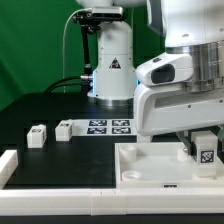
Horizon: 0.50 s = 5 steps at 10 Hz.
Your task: Assemble one leg
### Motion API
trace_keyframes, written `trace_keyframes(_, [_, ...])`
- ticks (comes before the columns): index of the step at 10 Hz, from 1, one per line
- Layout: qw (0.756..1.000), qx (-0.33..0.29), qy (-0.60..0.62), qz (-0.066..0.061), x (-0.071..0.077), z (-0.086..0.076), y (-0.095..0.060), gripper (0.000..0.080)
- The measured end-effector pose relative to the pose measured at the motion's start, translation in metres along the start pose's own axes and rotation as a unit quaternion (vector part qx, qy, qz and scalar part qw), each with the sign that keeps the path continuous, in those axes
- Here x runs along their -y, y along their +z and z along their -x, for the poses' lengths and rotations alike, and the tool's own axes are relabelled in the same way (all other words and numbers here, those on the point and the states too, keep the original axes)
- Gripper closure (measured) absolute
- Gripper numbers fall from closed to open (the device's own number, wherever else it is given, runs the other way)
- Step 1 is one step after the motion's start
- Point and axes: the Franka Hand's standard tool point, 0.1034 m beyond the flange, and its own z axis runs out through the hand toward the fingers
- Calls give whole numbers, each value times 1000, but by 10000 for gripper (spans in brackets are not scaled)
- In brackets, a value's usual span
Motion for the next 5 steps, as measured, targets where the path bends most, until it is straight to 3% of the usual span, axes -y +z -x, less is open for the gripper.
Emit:
trace_keyframes(3, [984,-5,179,0,-1,-1,0,508])
trace_keyframes(5, [935,-4,354,-4,-3,-1,0,508])
